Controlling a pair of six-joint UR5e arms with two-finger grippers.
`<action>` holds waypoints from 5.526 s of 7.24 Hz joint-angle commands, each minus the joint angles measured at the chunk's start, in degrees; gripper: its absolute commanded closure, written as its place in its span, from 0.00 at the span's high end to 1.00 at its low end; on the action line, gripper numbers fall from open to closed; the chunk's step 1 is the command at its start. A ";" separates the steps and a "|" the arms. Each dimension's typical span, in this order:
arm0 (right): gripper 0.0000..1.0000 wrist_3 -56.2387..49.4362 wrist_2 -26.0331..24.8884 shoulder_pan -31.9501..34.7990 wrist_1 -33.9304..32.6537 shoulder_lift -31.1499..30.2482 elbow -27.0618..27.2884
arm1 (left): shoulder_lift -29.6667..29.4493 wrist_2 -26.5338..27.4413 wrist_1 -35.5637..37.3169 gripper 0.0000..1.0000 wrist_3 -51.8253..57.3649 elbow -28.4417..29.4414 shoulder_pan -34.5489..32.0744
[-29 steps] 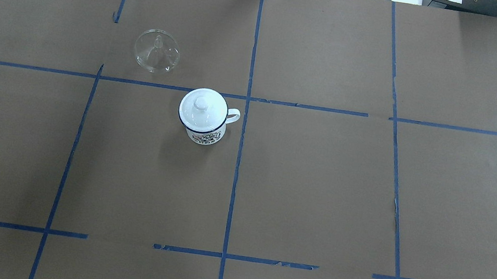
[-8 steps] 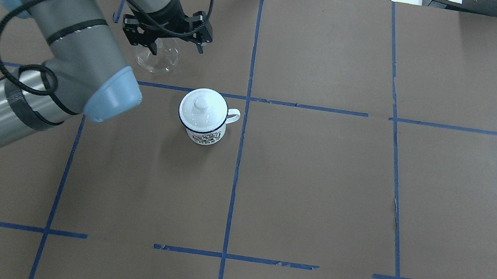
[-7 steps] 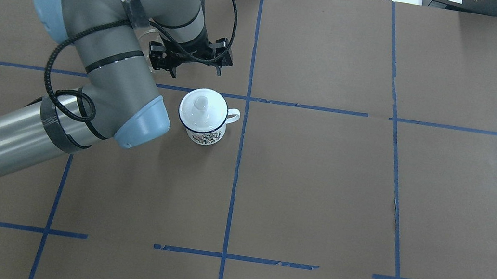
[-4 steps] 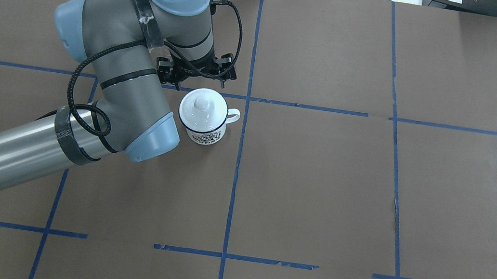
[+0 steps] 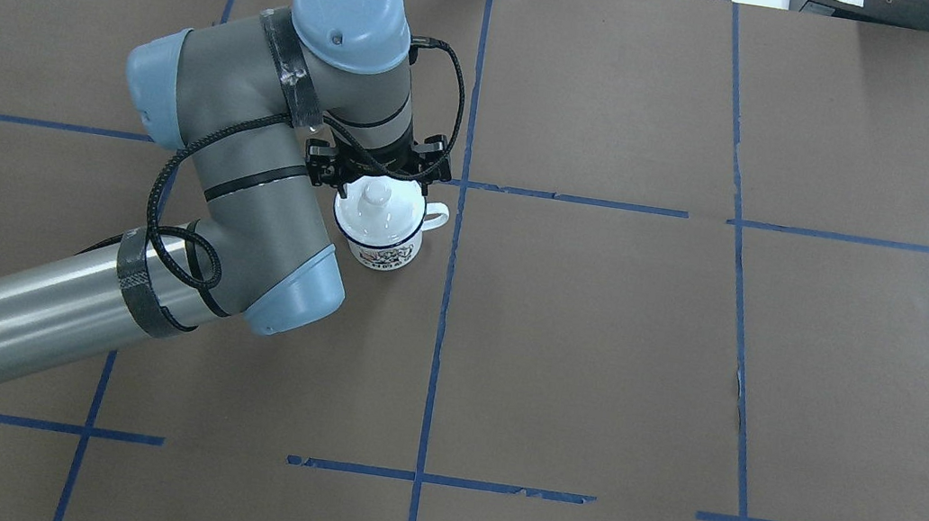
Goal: Place funnel on cup
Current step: 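Move the left gripper past the funnel to above the mug lid, then lower the left gripper and grasp the white lid's knob, then lift the lid off the mug and carry it toward the robot, then set the lid down on the table and open the left gripper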
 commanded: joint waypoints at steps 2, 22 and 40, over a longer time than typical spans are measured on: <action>1.00 0.00 0.00 0.00 0.00 0.00 0.00 | 0.57 -0.03 -0.03 0.99 0.01 -0.51 0.06; 1.00 0.00 0.00 0.00 0.00 0.00 0.00 | 9.17 3.99 9.37 0.00 -5.58 -18.97 7.41; 1.00 0.00 0.00 0.00 0.00 0.00 0.00 | 15.77 8.41 -8.85 1.00 -14.81 -21.00 -5.95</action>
